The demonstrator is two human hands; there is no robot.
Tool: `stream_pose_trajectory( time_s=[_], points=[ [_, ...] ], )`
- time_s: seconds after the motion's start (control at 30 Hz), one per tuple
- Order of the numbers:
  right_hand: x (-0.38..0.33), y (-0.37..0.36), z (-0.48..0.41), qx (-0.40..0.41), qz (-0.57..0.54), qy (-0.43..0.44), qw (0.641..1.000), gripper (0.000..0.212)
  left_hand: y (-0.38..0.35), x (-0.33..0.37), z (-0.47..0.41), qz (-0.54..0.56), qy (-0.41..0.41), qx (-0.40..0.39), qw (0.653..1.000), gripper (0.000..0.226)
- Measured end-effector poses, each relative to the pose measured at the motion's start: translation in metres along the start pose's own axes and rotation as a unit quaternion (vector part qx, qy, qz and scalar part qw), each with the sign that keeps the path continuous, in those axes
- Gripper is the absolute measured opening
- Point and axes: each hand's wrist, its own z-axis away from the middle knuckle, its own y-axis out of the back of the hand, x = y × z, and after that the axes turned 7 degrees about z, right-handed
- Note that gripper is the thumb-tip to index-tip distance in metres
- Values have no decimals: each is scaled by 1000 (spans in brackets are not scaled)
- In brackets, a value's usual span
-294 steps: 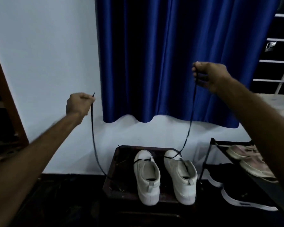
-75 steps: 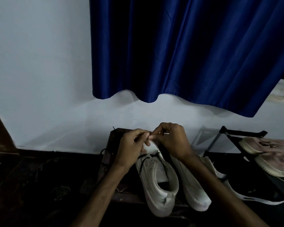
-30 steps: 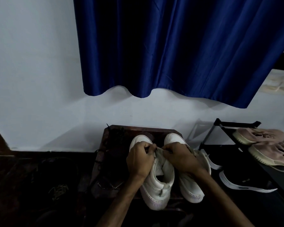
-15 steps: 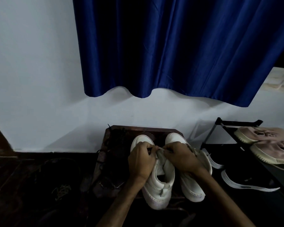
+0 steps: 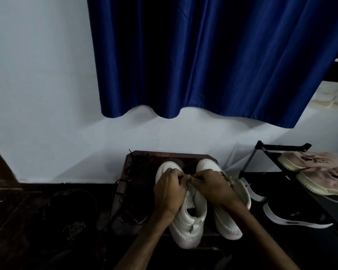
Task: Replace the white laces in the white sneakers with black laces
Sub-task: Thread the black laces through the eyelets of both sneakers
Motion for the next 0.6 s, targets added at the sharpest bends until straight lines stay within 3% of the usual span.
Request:
stream_pose_trajectory(
  time_s=[0.1, 0.17, 0.23, 0.33, 0.47, 0.6],
  points=[
    [4, 2, 0, -34, -87, -5, 996, 26, 2, -1, -3, 6, 21, -7, 1000, 26],
    [3, 9, 4, -73, -282, -46, 956, 31, 5, -3, -6, 22, 35, -17, 999, 25],
    [-2, 7, 6, -95, -401, -98, 906, 30, 10, -5, -11, 37, 34, -37, 998, 23],
    [-14, -18, 10, -53, -402, -131, 904, 22, 22, -19, -21, 71, 25, -131, 989, 30],
    [-27, -58, 24, 69, -389, -164, 904, 4, 48, -16, -23, 145, 43, -237, 960, 51],
    [-32, -69, 37, 170, -305, -169, 922, 2, 69, 4, -17, 162, 72, -366, 914, 27]
  ],
)
